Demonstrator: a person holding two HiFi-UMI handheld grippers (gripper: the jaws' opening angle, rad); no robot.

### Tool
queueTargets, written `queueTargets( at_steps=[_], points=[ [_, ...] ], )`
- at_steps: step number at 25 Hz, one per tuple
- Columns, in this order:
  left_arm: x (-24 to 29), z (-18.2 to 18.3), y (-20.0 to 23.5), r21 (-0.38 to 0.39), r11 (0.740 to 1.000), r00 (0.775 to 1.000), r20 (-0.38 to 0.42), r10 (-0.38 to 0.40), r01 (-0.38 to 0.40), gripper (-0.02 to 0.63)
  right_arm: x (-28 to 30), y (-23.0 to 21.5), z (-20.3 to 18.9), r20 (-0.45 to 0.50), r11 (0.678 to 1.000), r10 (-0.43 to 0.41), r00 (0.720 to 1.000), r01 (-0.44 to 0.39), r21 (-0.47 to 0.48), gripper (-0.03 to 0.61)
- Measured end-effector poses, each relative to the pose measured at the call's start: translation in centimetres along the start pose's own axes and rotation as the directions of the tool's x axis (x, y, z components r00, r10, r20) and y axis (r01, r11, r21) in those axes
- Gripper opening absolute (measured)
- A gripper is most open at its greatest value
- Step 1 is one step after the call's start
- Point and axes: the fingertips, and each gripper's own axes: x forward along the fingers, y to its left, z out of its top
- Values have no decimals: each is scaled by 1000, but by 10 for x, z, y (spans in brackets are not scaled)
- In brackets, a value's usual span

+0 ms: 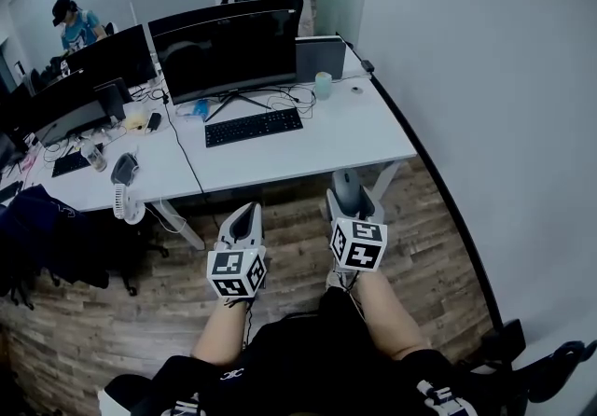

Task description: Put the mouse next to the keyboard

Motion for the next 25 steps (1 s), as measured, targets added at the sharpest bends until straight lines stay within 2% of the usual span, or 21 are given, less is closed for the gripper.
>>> queueTargets(
  at_steps=[5,11,20,25],
  points=[
    [32,-2,11,9,1000,1000,-3,12,-12,17,39,-10,1,0,1000,6,1000,-6,10,309],
    [97,-5,30,9,999,999,-17,41,-40,17,110,-32,2,-19,1000,21,1000,-20,23,310],
    [239,3,53,48,996,996,-44,80,-78,17,255,-77,27,-44,997,82,996,-81,14,310],
    [317,12,60,42,993,992,-56,114,-112,17,333,-105,45,-65,993,121,990,-122,-5,310]
  ],
)
